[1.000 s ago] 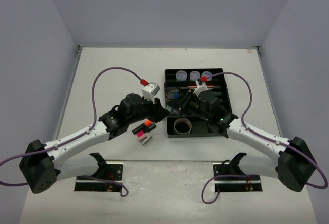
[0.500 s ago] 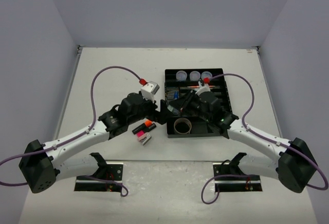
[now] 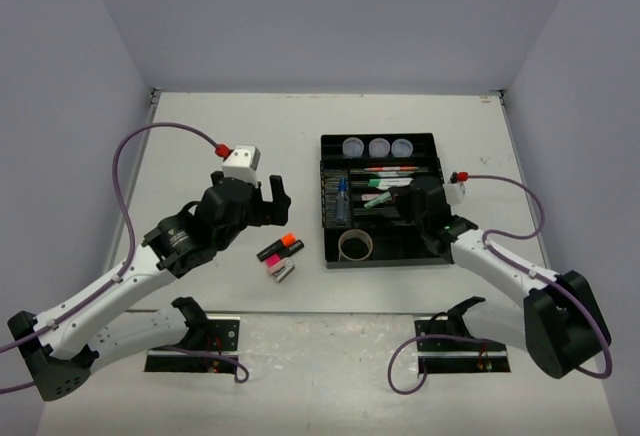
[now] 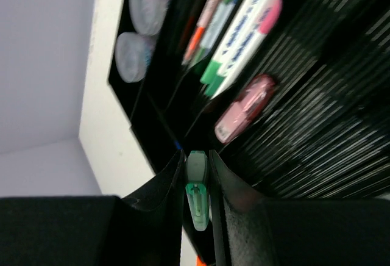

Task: Sort the stationery into containers
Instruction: Place the stationery in the storage box.

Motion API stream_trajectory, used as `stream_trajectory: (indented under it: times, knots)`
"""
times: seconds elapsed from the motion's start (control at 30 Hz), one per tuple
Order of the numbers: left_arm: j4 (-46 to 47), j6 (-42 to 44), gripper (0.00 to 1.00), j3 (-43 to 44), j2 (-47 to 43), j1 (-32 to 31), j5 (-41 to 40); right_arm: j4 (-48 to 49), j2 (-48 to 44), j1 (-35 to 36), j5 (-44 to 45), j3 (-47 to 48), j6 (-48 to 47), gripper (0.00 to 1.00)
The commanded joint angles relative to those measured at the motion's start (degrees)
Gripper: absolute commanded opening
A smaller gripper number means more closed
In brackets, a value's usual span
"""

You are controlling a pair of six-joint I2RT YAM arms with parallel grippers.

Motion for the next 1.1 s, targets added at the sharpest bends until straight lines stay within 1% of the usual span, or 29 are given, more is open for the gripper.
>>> stream_trajectory:
  times: [0.0, 0.2, 0.3, 0.47, 0.6, 0.7, 0.8, 0.87, 1.03, 1.07]
  knots:
    - [-3.8, -0.3, 1.00, -0.8, -0.5, 0.1, -1.5, -1.3, 6.3, -0.7, 7.1, 3.5, 10.5, 0.00]
    - [-5.5, -0.9, 1.00, -3.6, -0.4, 0.1, -2.6, -0.9, 14.5, -1.0, 6.0, 7.4, 12.8, 0.00]
    - [-5.1, -0.9, 1.00, -4.1, -0.7, 0.0, -1.8, 1.5, 16.8, -1.0, 5.1, 7.2, 14.0, 0.00]
    - [-4.3, -0.3, 1.00, -4.4, -0.1, 0.1, -0.8, 6.2, 18.2, -1.1, 3.3, 5.8, 14.7, 0.00]
    - [-4.2, -0.1, 1.00, -4.5, 0.6, 0.1, -0.3, 9.4, 16.1, -1.0, 2.6, 4.1, 14.2, 0.00]
    - [-4.2, -0.1, 1.00, -4.5, 0.4, 0.0, -0.4, 7.6, 13.3, -1.1, 4.0, 3.8, 13.8, 0.00]
    - [-4.2, -0.1, 1.00, -4.5, 0.3, 0.0, -0.1, 5.4, 13.1, -1.2, 5.8, 5.0, 14.3, 0.00]
    - [-4.1, -0.1, 1.00, -4.6, 0.0, 0.0, 0.1, 4.6, 14.9, -1.5, 6.6, 5.6, 15.2, 0.00]
    - [-4.0, -0.1, 1.00, -4.9, 0.3, 0.0, 0.9, 5.3, 19.1, -1.8, 4.8, 5.7, 17.2, 0.05]
    - [-4.0, -0.1, 1.00, -5.0, 0.4, 0.0, 1.0, 6.2, 19.6, -1.8, 4.3, 5.4, 17.2, 0.08]
